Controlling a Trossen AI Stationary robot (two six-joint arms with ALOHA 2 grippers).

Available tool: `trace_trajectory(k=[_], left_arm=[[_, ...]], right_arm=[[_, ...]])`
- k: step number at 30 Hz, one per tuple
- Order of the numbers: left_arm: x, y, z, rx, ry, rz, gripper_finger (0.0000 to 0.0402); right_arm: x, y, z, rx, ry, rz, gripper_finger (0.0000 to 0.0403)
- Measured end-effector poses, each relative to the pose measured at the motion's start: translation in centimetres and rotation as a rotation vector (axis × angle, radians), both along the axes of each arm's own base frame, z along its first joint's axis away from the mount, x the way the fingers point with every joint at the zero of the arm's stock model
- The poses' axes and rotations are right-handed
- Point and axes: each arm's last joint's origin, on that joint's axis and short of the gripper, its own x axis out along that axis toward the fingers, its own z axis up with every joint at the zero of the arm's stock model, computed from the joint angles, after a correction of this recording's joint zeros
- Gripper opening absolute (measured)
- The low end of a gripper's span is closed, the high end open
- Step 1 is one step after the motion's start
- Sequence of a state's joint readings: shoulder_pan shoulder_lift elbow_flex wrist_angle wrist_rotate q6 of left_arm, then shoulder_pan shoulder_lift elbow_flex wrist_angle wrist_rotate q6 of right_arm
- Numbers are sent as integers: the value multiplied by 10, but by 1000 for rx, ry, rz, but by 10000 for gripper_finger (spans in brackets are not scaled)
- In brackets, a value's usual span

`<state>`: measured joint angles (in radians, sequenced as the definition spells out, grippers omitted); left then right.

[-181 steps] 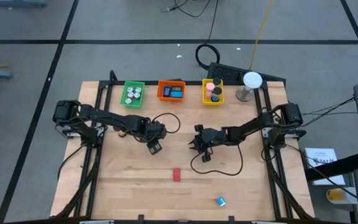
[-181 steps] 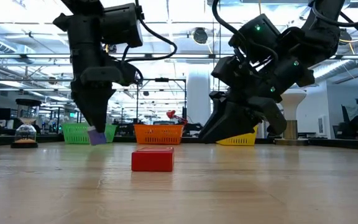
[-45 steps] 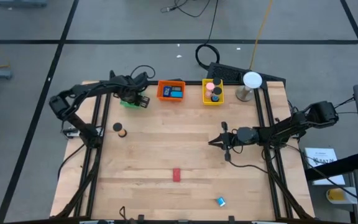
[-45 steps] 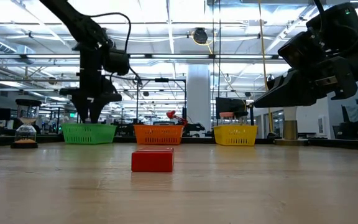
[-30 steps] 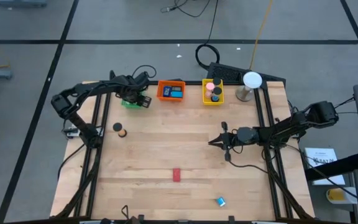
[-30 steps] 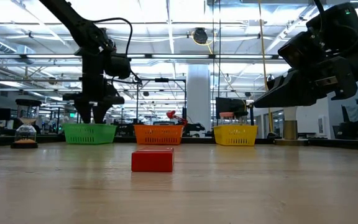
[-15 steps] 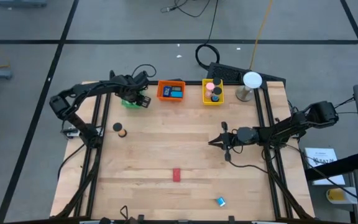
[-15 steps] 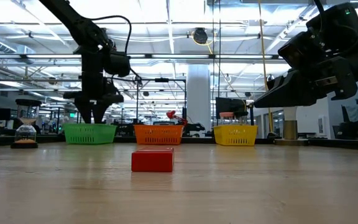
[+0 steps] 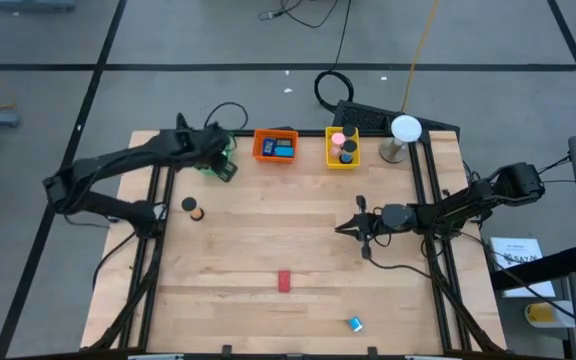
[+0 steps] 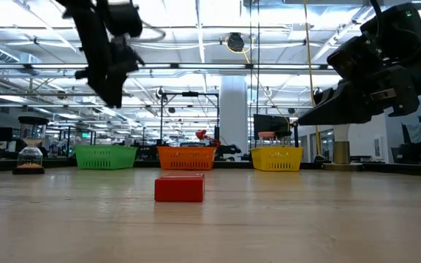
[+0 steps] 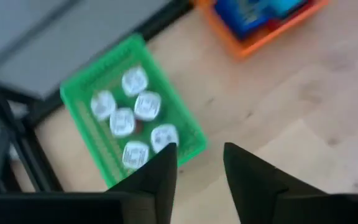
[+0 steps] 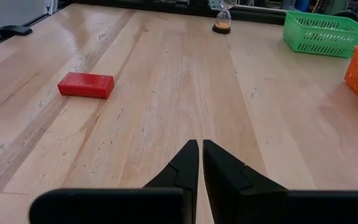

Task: Pick & Place Office items
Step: Put the orange hourglass into the yellow bin

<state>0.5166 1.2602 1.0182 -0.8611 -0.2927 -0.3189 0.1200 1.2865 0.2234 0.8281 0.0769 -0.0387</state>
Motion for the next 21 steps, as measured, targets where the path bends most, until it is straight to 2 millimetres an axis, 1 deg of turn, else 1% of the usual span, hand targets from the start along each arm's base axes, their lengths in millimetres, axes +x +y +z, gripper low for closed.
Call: trace_trajectory(k=[2,4,6,8,9,10,12,14,15,17,19,21], left_arm=[[3,-14,8,77,-35,-77,112],[5,-29,10,137,-94,-173,82],[7,-40,7,181,-158,-287,49],[6,-51,-1,197,-211,-400,17],[6,-55,-4,191,-253,-451,9],[7,-57,-8,176,-297,-491,7],[7,-60,-17,135,-360,-520,17],[11,-59,-17,136,-457,-503,32],[12,-59,-15,137,-477,-503,37],[14,-62,-15,141,-479,-556,41],[15,-67,-17,155,-446,-630,32],[17,-72,-16,171,-443,-684,12]], right_arm=[[0,0,1,1,-8,0,18],[1,0,2,2,-17,0,18],[1,0,2,3,-24,0,18],[1,0,3,4,-28,0,18],[1,0,3,4,-29,0,18],[1,0,3,4,-32,0,18],[1,0,5,5,-49,-4,18],[2,0,6,6,-61,-6,18],[2,0,6,7,-66,-6,18],[2,0,7,8,-75,-7,18],[2,-1,7,8,-74,-8,18],[2,-1,7,4,-77,-9,18]])
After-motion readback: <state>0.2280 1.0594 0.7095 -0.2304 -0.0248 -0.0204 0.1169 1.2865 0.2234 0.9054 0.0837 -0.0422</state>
